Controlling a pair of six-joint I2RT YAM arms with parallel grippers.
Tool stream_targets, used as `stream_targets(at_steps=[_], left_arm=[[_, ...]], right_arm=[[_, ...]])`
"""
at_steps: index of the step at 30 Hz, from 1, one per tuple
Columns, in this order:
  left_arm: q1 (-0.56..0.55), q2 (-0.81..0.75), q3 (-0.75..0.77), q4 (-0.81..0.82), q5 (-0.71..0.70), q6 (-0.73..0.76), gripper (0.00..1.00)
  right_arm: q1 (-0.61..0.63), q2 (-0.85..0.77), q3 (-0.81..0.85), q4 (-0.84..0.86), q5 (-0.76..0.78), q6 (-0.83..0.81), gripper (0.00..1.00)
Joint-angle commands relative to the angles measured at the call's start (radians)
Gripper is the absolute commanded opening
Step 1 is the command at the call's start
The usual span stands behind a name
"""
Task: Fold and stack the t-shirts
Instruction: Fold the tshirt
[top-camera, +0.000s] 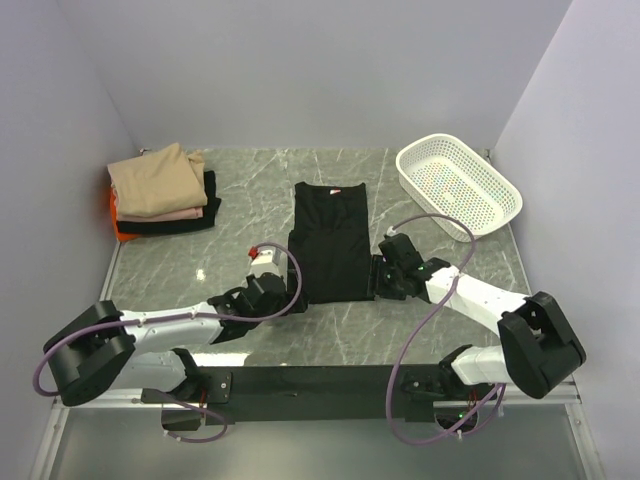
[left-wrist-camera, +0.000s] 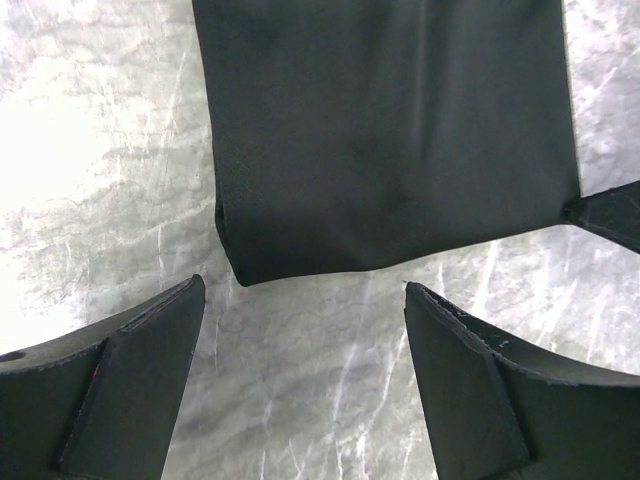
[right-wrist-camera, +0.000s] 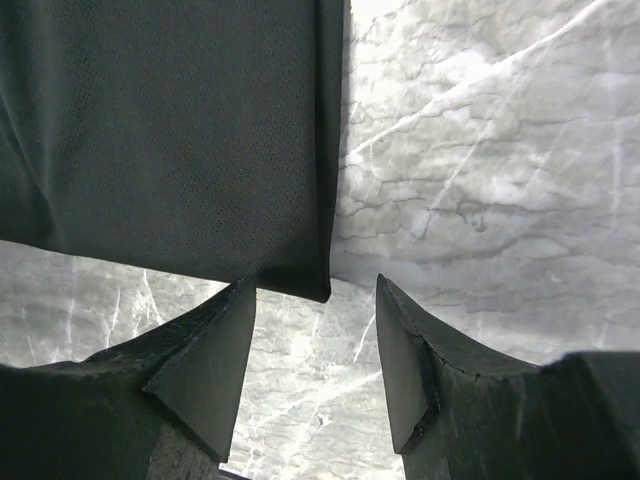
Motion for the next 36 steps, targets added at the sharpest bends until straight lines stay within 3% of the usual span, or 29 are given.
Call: stream_targets(at_steps=[1,11,23,26,29,33,36], left_arm=[[0.008,0.033,-0.010,0.085,0.031,-0.021,0.87],[0.008,0.060,-0.033,0.108,0.015,-0.038,0.82],[0.011,0.119,-0.045,0.142,0.021,-0.059,0.64],[0.010,0.126,-0.055,0.149,0.020,-0.065,0.55],[0.010,0.139,-0.056,0.154,0.020,-0.071,0.37],[0.010,0.158,-0.059,0.155,0.014,-0.081,0.00],[0.008,0.151,-0.079,0.177,0.006,-0.084,0.00]], right_arm=[[0.012,0.011,-0.004,0.070,-0.008,0.024,0.59],[0.025,0.040,-0.021,0.103,-0.016,0.038,0.57],[0.054,0.039,-0.056,0.098,-0.016,0.058,0.37],[0.056,0.037,-0.067,0.103,-0.015,0.062,0.32],[0.059,0.034,-0.073,0.101,-0.016,0.065,0.21],[0.065,0.024,-0.080,0.100,-0.011,0.068,0.05],[0.067,0.014,-0.088,0.106,-0.011,0.070,0.00]])
